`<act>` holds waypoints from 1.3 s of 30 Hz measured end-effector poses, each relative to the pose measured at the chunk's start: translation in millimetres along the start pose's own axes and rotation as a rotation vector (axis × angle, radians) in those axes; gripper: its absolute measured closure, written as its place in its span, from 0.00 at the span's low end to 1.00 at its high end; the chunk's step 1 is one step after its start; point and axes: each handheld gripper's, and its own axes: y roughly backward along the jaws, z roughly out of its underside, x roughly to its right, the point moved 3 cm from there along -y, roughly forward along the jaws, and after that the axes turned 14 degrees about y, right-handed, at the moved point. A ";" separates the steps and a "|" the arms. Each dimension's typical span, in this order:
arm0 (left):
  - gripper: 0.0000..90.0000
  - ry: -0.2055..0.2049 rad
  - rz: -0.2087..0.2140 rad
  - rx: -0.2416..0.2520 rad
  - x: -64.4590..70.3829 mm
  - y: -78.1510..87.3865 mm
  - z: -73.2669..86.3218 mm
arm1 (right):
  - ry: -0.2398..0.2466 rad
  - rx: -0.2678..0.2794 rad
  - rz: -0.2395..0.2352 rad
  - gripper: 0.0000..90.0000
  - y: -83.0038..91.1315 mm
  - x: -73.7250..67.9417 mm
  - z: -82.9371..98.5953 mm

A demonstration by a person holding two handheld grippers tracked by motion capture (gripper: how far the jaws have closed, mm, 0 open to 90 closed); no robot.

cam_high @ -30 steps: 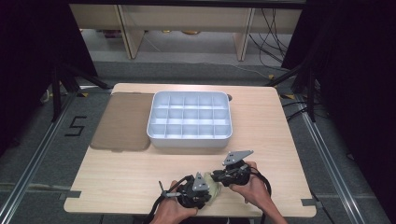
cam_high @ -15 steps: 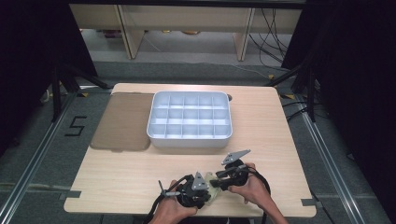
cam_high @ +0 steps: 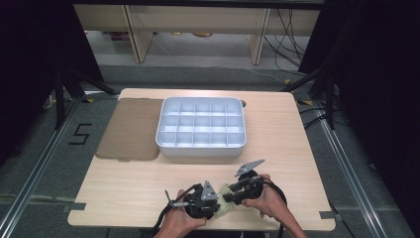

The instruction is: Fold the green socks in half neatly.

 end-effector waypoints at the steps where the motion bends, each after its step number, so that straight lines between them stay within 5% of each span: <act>1: 0.86 0.003 0.003 -0.006 0.2 0.4 0.4 | -0.002 0.000 -0.001 0.54 -0.1 -0.1 0.1; 7: 0.86 0.026 0.003 -0.002 0.0 -0.1 1.1 | -0.007 0.005 -0.019 0.62 -0.1 -1.2 0.9; 12: 0.86 0.001 0.005 -0.001 -1.4 1.4 0.9 | -0.034 0.027 -0.049 0.71 -1.0 -1.0 2.7; 17: 0.83 0.068 0.038 0.031 -2.0 7.7 2.2 | -0.067 0.043 -0.060 0.78 -0.9 -2.4 4.3; 24: 0.76 0.110 0.073 0.069 -9.0 36.2 17.9 | -0.087 0.053 -0.064 0.81 -0.7 -2.2 5.0; 26: 0.71 0.111 0.068 0.070 -15.2 43.2 25.4 | -0.091 0.053 -0.065 0.82 -0.5 -2.6 4.9; 27: 0.69 0.153 0.068 0.083 -17.8 46.4 30.8 | -0.089 0.054 -0.065 0.82 -0.4 -2.6 4.9; 31: 0.57 0.190 0.052 0.084 -26.7 55.3 42.9 | -0.075 0.060 -0.061 0.82 0.0 -3.3 4.6; 32: 0.56 0.167 0.036 0.070 -30.6 58.0 44.9 | -0.074 0.062 -0.055 0.82 -0.2 -3.9 4.4; 39: 0.49 0.208 -0.002 0.078 -41.0 60.4 55.4 | -0.055 0.075 -0.050 0.83 1.3 -4.3 3.8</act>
